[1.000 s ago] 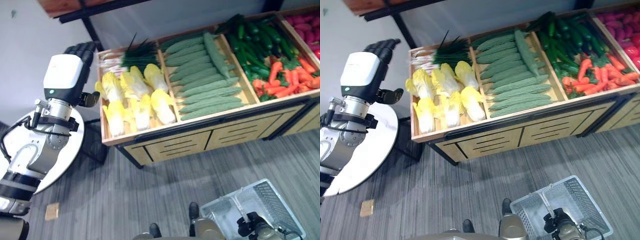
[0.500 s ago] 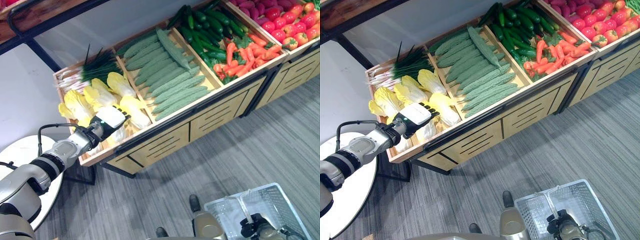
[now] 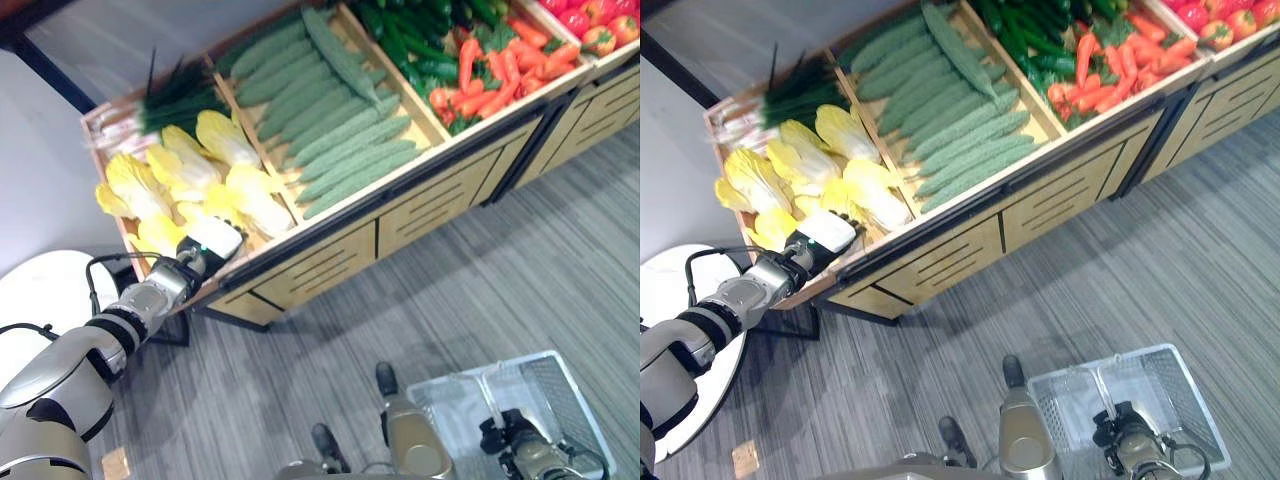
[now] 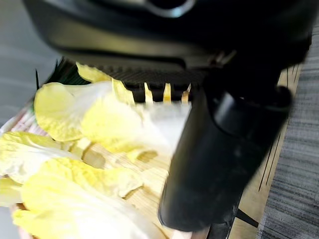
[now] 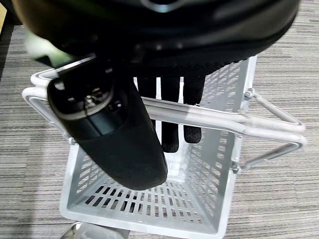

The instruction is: Get the vegetables into the basket

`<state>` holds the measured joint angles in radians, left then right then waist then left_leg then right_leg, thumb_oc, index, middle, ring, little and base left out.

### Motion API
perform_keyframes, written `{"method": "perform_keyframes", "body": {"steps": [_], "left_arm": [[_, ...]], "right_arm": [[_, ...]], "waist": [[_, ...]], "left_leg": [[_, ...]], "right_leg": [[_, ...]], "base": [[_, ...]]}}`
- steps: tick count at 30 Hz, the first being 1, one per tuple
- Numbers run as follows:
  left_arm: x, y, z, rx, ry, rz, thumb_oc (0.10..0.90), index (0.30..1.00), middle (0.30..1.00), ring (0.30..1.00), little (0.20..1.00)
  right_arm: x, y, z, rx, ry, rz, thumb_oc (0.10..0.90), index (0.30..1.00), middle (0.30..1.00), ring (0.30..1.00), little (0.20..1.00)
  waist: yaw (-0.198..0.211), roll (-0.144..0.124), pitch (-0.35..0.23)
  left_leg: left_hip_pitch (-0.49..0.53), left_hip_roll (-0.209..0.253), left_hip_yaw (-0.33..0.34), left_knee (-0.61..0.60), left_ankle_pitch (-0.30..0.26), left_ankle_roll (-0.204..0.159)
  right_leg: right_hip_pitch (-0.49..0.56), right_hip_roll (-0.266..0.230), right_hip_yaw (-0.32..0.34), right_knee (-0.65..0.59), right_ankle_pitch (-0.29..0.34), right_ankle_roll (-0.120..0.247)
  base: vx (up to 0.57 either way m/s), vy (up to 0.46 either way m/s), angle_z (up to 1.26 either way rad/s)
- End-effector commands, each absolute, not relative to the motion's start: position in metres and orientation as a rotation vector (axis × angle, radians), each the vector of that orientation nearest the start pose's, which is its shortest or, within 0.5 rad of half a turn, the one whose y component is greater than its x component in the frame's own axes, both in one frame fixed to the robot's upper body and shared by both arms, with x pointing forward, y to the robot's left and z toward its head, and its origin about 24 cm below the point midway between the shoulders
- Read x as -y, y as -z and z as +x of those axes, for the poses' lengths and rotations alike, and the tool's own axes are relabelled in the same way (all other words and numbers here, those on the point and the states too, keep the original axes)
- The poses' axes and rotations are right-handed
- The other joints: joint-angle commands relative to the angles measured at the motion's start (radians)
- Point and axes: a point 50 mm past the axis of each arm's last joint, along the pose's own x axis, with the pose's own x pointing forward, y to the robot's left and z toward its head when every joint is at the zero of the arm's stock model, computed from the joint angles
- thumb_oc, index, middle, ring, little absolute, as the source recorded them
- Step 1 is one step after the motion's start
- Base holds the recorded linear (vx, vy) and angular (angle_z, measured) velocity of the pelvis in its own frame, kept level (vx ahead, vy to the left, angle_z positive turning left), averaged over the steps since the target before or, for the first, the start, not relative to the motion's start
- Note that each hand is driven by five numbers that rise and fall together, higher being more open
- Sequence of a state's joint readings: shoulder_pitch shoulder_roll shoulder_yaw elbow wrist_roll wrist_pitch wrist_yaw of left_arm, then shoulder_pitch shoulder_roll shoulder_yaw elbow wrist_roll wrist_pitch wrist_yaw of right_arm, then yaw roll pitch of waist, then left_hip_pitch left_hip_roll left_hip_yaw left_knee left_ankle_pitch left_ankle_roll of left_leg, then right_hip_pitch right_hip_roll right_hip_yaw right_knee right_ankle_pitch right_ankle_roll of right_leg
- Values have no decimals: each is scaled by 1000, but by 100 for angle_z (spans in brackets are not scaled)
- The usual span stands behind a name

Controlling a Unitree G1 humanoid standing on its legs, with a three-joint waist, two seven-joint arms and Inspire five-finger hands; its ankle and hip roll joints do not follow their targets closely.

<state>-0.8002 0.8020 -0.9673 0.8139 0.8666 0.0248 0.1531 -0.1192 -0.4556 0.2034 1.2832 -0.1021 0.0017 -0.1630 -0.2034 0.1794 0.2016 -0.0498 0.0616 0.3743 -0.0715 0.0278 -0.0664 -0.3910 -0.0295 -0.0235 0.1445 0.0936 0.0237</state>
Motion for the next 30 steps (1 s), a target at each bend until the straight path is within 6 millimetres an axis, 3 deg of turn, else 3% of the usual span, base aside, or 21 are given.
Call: {"method": "perform_keyframes", "body": {"steps": [1,6,12,13,14,21,30], "left_arm": [[-288,-132,370,-103,22,2175,900,1000,1000,1000,1000],[-294,-147,374,-78,-129,2099,900,1000,1000,1000,1000],[-305,-152,373,-120,-204,2073,900,1000,1000,1000,1000],[-305,-152,374,-126,-198,2076,618,605,605,605,605],[-304,-151,374,-124,-192,2072,400,300,300,300,300],[-298,-141,372,-109,-174,2034,400,300,300,300,300],[-287,-128,364,-40,-228,1843,400,300,300,300,300]], "right_arm": [[313,131,104,-1201,160,-735,400,300,300,300,300],[309,129,115,-1158,155,-737,400,300,300,300,300],[304,129,122,-1131,147,-741,400,300,300,300,300],[304,129,123,-1128,148,-743,400,300,300,300,300],[303,129,124,-1127,145,-742,400,300,300,300,300],[299,130,125,-1114,132,-743,400,300,300,300,300],[294,135,116,-1140,120,-742,400,300,300,300,300]], "waist": [[-6,-86,-47],[-11,-99,-25],[-11,-108,-9],[-11,-110,-6],[-11,-113,-4],[-2,-119,-10],[20,-141,-27]], "left_leg": [[0,6,-8,-16,36,-45],[-77,10,-19,-16,58,-53],[-113,19,-18,-16,63,-58],[-115,20,-17,-16,63,-59],[-115,22,-15,-16,63,-60],[-103,21,-13,-16,60,-59],[-81,12,-41,-16,54,-51]], "right_leg": [[136,-86,62,-224,121,159],[71,-87,56,-226,137,159],[39,-79,59,-227,140,160],[37,-78,60,-228,141,160],[36,-76,61,-228,140,159],[44,-76,58,-229,135,159],[81,-84,44,-228,130,152]], "base": [[-30,-2,1],[-16,-8,0],[6,-2,0],[28,-25,-4],[31,-18,-4],[16,-4,-4],[-5,0,3]]}}
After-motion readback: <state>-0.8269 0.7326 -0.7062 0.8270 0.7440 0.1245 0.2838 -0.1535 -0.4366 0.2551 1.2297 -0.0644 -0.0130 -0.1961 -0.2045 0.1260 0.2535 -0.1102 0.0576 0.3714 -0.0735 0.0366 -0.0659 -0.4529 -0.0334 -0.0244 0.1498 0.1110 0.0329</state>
